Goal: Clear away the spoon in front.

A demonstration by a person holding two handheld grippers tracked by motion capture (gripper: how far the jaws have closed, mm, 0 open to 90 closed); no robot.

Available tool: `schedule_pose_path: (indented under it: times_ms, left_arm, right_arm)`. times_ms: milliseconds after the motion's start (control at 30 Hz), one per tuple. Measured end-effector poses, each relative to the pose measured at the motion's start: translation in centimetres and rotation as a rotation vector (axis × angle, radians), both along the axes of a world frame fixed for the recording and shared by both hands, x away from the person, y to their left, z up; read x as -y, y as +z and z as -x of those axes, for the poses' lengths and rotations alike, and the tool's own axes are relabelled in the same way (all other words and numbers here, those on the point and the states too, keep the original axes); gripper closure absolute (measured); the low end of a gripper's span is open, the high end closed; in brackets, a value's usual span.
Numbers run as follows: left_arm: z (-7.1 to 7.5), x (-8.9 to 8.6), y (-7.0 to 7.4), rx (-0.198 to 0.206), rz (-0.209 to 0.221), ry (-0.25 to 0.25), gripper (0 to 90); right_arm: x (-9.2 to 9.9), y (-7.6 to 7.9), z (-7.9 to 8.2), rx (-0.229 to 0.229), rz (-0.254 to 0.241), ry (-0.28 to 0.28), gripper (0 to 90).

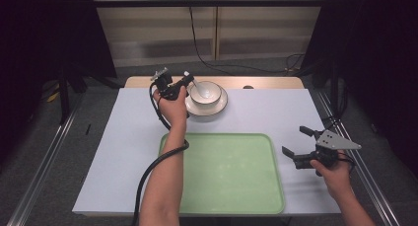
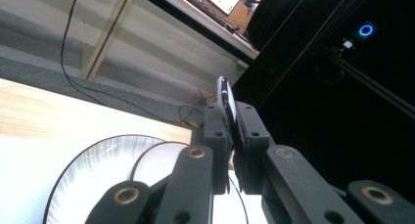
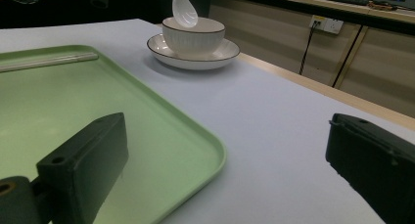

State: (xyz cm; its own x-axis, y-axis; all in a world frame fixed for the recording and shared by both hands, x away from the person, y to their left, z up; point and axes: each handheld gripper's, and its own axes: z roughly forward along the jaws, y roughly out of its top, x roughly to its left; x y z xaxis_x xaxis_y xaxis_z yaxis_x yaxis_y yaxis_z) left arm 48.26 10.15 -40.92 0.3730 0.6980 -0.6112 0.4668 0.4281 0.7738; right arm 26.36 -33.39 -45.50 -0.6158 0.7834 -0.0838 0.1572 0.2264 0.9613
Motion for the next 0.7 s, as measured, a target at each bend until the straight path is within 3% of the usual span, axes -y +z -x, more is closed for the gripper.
schedule_pose_path:
  times_ms: [700]
  left_arm:
    - [2.3, -2.7, 2.0, -0.025, 0.009, -0.092, 85.6]
  right_arm:
    - [-0.2, 0.1, -0.1, 0.011, 0.007, -0.005, 1.5]
